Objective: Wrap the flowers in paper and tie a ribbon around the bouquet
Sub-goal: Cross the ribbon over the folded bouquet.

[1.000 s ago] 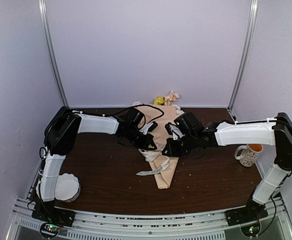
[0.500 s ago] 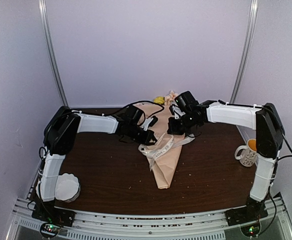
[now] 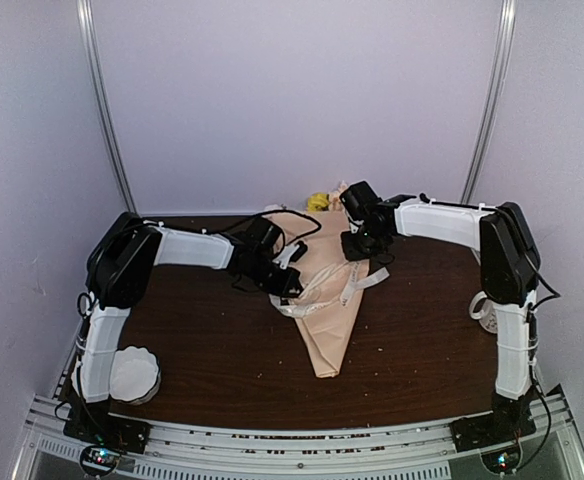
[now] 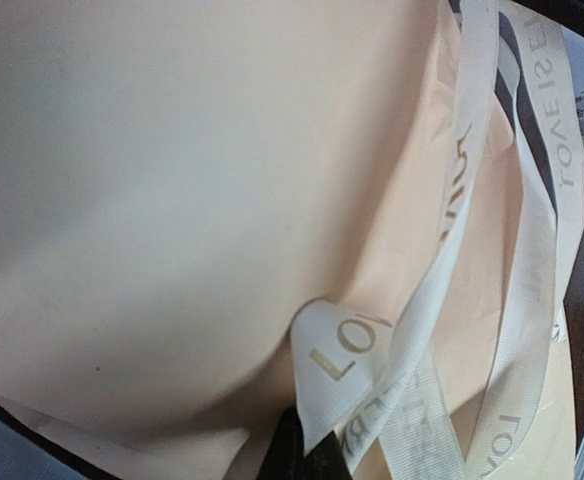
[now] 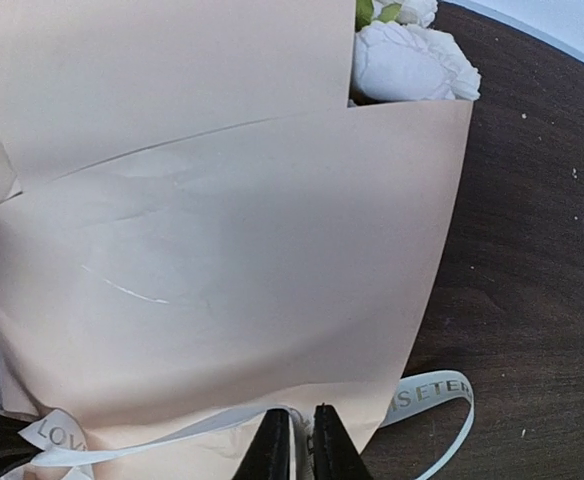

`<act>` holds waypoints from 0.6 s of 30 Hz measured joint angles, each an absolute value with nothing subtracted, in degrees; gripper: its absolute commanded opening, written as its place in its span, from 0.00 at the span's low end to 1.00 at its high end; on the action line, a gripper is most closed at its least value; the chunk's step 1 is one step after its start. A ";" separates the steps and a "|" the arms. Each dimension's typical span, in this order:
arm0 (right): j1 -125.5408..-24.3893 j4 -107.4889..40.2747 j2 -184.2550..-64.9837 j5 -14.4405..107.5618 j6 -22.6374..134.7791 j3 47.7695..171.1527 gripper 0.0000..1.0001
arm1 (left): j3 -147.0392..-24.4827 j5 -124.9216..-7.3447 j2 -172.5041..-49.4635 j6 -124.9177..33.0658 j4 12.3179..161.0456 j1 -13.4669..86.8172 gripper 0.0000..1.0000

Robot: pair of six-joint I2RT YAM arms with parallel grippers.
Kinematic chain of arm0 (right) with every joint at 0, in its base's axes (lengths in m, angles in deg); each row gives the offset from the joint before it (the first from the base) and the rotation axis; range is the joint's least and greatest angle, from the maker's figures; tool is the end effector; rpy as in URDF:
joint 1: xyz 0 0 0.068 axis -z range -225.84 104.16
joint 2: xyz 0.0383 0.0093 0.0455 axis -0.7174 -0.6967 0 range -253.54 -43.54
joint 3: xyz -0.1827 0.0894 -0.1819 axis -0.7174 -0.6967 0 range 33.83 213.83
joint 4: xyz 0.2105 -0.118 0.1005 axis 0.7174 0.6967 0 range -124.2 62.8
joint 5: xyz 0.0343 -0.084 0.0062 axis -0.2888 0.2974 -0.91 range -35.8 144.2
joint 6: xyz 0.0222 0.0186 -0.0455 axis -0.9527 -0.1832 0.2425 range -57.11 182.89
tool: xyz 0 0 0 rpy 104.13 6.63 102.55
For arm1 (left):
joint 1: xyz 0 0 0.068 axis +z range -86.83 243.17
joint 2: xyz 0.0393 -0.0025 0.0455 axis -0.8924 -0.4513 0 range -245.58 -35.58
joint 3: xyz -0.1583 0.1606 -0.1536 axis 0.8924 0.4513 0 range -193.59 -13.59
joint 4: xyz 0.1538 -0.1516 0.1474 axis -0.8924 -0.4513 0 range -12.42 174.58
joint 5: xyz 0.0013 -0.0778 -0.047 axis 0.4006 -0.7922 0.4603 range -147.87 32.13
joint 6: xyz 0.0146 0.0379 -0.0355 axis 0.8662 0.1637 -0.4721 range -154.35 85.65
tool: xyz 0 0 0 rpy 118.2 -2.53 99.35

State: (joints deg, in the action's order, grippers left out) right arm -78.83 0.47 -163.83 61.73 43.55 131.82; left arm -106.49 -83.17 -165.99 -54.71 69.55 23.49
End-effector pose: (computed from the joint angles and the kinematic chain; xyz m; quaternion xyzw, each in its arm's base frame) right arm 0.3901 0.2478 0.2125 -0.0952 0.9521 0.0686 0.2823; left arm 0.3647 -0.3224 0.1287 0.2244 0.8992 -0.3363 0.1675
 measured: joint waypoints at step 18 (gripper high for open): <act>-75.97 -2.78 -160.88 50.17 44.73 125.48 0.40 | -103.87 -82.36 -163.19 -52.59 69.25 23.45 0.25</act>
State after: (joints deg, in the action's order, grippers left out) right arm -75.97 -2.78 -160.88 50.17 44.73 125.48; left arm -103.87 -82.36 -163.19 -52.59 69.25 23.45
